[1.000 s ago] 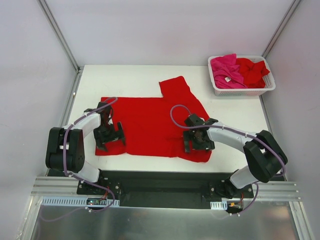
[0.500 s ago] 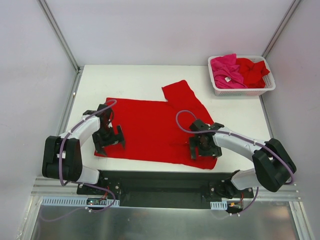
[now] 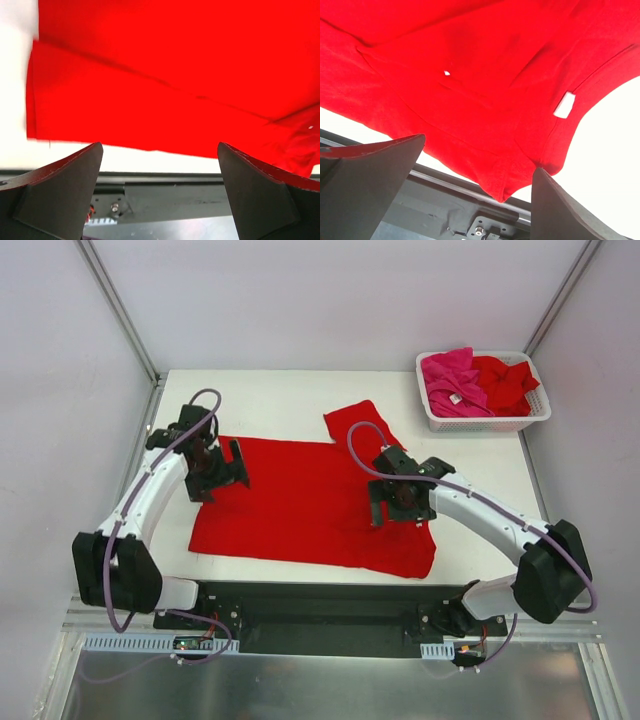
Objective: Fold and stack the t-shirts
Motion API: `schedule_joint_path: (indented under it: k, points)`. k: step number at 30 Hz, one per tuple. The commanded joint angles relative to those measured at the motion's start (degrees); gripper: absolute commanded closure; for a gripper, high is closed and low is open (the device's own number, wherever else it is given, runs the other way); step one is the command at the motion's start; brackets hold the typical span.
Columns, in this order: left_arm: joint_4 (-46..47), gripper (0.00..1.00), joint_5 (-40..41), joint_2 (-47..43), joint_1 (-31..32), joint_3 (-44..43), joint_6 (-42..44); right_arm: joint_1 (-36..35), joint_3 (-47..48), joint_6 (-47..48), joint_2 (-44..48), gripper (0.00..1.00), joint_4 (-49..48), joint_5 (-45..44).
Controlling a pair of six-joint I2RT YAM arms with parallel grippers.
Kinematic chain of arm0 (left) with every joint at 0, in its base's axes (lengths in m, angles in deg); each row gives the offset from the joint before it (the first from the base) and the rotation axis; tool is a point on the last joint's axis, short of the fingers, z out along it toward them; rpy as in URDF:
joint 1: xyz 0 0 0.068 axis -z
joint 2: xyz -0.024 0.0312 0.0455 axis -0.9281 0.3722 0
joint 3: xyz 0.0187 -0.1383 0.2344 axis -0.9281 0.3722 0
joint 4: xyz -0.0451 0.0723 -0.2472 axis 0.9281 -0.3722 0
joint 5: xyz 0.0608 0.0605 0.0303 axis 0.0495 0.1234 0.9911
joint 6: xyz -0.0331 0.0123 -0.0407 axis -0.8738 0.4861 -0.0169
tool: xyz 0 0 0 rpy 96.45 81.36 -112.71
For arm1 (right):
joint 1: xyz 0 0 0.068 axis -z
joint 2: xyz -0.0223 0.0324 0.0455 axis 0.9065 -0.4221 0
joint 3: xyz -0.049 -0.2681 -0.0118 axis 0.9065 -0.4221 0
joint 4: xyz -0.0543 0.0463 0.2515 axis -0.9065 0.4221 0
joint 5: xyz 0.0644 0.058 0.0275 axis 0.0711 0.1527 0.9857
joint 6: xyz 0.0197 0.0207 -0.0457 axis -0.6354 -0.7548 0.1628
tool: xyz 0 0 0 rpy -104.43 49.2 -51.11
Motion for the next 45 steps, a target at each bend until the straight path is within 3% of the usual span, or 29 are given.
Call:
schedule_joint_path:
  k: [1, 8, 12, 27, 45]
  points:
    - [3.5, 0.01, 0.6, 8.9, 0.6, -6.2, 3.9, -0.2, 3.7, 2.3, -1.7, 0.02, 1.6, -3.0]
    - [10.2, 0.01, 0.6, 24.1, 1.2, -13.3, 8.9, 0.3, 9.5, 2.8, -2.2, 0.01, 2.5, -2.4]
    - [12.2, 0.01, 1.4, 28.6, 2.0, -12.2, 10.4, 0.5, 10.7, 3.3, 0.0, 0.01, 3.7, -2.7]
    - [14.1, 0.01, 9.5, 27.5, 2.0, -5.7, 12.7, 0.6, 12.2, 3.1, 8.0, 0.01, 6.5, 1.2]
    - [14.6, 0.01, 12.1, 24.3, -0.6, 1.3, 11.1, 0.5, 15.6, 4.6, 7.7, 0.01, 7.9, 3.2]
